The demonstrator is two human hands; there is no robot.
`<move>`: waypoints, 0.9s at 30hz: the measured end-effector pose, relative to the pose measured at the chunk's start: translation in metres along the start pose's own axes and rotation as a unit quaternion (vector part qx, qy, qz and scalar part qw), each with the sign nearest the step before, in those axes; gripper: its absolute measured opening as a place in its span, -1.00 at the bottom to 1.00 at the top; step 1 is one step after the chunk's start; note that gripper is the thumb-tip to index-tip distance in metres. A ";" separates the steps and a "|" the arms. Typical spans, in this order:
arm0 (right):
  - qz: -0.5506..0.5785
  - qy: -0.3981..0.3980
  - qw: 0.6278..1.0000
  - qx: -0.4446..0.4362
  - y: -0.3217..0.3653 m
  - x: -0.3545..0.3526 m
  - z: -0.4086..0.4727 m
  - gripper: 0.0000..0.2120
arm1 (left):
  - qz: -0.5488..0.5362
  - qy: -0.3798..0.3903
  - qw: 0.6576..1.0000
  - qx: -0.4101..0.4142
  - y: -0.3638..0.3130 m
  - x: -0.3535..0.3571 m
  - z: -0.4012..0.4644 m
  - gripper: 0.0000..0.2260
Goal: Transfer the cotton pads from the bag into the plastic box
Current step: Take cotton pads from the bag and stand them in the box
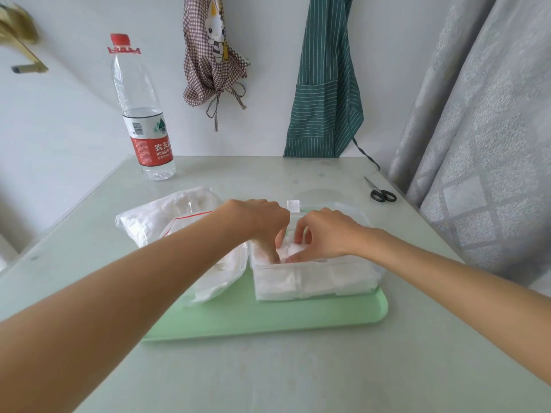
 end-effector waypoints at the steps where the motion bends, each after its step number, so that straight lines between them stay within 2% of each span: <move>1: -0.023 -0.015 1.000 0.004 0.002 0.002 0.000 -0.57 | 0.003 -0.005 1.000 0.003 -0.001 -0.001 0.001 -0.64; 7: -0.074 -0.035 0.997 0.013 0.008 0.005 -0.001 -0.58 | 0.117 -0.072 0.990 -0.015 -0.010 0.003 0.003 -0.67; 11: -0.016 0.016 1.000 0.000 -0.001 -0.001 -0.001 -0.61 | 0.157 -0.060 0.985 -0.025 -0.015 0.000 0.001 -0.72; 14: 0.080 0.068 0.994 -0.026 -0.014 -0.013 -0.009 -0.68 | 0.095 -0.039 0.995 -0.001 -0.008 -0.006 -0.015 -0.71; 17: 0.098 0.028 0.994 -0.040 -0.016 -0.024 -0.021 -0.79 | -0.036 -0.127 0.991 0.017 0.010 -0.016 -0.056 -0.82; 19: 0.103 -0.020 0.993 -0.049 -0.011 -0.026 -0.028 -0.88 | -0.104 -0.226 0.969 -0.004 0.026 -0.013 -0.090 -0.87; 22: 0.113 -0.094 0.986 -0.073 0.013 -0.024 -0.034 -0.95 | -0.177 -0.353 0.911 -0.114 0.056 0.016 -0.132 -0.82; 24: 0.101 -0.141 0.980 -0.096 0.041 -0.019 -0.036 -0.95 | -0.222 -0.386 0.876 -0.186 0.073 0.046 -0.146 -0.72; 27: 0.086 -0.192 0.968 -0.139 0.094 -0.006 -0.038 -0.89 | -0.302 -0.380 0.840 -0.243 0.090 0.089 -0.148 -0.59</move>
Point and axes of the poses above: each hand's wrist, its own z-axis towards the middle knuckle, its own x-axis out of the palm, y = z × x, the point moved 3 cm from there along z, towards the middle knuckle, and after that the axes turned 11 degrees about y, right-handed, at the moved point
